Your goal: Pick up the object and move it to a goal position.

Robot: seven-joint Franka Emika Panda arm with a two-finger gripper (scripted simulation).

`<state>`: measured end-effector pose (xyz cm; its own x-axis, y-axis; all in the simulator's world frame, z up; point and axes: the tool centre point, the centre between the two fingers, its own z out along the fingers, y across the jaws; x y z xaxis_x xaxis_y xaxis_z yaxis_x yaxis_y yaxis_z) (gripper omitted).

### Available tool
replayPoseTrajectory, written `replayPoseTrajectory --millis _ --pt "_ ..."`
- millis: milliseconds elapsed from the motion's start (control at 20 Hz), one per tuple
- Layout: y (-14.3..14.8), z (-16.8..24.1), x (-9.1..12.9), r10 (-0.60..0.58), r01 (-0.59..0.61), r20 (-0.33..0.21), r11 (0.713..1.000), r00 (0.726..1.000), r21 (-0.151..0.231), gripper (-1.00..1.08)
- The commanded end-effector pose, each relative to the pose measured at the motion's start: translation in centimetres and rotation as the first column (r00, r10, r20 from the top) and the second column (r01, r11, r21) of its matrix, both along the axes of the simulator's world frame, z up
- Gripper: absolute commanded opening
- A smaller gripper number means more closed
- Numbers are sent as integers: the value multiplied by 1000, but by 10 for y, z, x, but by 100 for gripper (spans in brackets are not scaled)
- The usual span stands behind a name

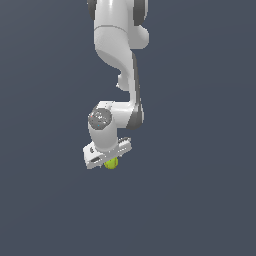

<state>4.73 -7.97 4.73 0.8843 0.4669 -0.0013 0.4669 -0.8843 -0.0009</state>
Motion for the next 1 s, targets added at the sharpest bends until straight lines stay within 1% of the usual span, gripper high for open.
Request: replayPoseTrajectory --millis 0,150,200,950 --pt "0 -6 1 0 0 2 1000 1000 0 100" --pt "0 -6 2 0 0 2 1000 1000 0 100" --pt "0 -6 2 0 0 2 1000 1000 0 -100" --pt "1 -4 -2 0 0 1 1000 1000 0 -100"
